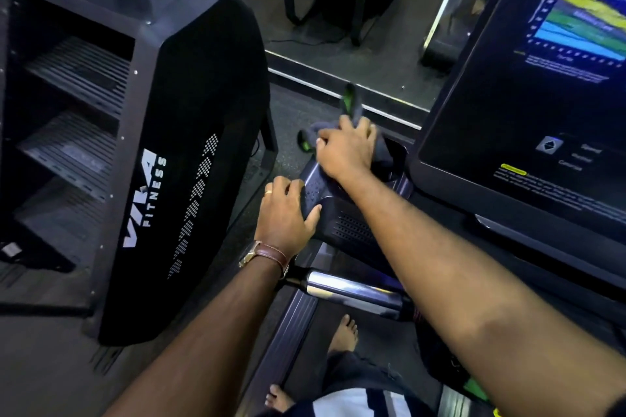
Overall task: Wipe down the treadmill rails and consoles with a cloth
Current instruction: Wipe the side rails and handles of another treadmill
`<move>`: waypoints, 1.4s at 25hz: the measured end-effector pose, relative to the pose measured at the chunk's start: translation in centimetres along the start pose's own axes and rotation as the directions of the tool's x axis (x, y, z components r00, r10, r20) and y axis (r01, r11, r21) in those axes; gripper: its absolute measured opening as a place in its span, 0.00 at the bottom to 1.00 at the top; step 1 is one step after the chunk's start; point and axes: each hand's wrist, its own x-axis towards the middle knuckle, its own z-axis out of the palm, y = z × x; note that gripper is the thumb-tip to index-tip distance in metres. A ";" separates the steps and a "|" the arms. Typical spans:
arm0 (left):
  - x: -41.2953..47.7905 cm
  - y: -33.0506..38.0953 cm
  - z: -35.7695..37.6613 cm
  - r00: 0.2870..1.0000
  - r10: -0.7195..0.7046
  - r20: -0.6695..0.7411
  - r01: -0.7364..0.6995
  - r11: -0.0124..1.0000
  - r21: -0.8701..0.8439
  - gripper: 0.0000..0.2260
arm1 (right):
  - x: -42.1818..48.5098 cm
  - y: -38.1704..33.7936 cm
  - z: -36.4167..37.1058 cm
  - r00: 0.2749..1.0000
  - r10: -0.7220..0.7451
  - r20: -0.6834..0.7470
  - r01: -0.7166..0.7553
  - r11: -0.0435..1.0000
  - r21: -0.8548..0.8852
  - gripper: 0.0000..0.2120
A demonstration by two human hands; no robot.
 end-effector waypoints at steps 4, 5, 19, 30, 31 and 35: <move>-0.1 0.1 -0.2 1.000 -0.003 -0.002 0.003 1.000 0.012 0.20 | 0.4 1.6 -0.9 0.957 0.289 0.009 -0.288 0.948 0.139 0.17; -0.2 0.1 -0.2 1.000 0.003 0.003 -0.003 1.000 0.023 0.20 | 0.4 1.6 -0.9 0.958 0.286 0.018 -0.286 0.950 0.127 0.16; -2.5 -0.1 -0.8 0.999 -0.038 -0.022 0.039 0.999 0.037 0.21 | -2.9 2.1 -1.5 0.979 -0.201 -0.035 0.198 0.978 -0.068 0.17; -5.3 -0.9 -1.7 0.995 -0.094 -0.021 0.094 0.996 0.009 0.21 | -5.4 0.0 -3.5 0.938 -0.329 0.107 0.342 0.929 -0.144 0.18; -5.5 -0.9 -1.8 0.995 -0.096 -0.025 0.096 0.995 0.007 0.21 | -5.6 -0.2 -3.5 0.946 -0.304 0.112 0.319 0.935 -0.157 0.18; -5.6 -0.9 -2.1 0.996 -0.094 -0.012 0.094 0.995 0.012 0.21 | -6.1 -0.3 -3.6 0.857 -0.470 0.214 0.504 0.850 -0.154 0.20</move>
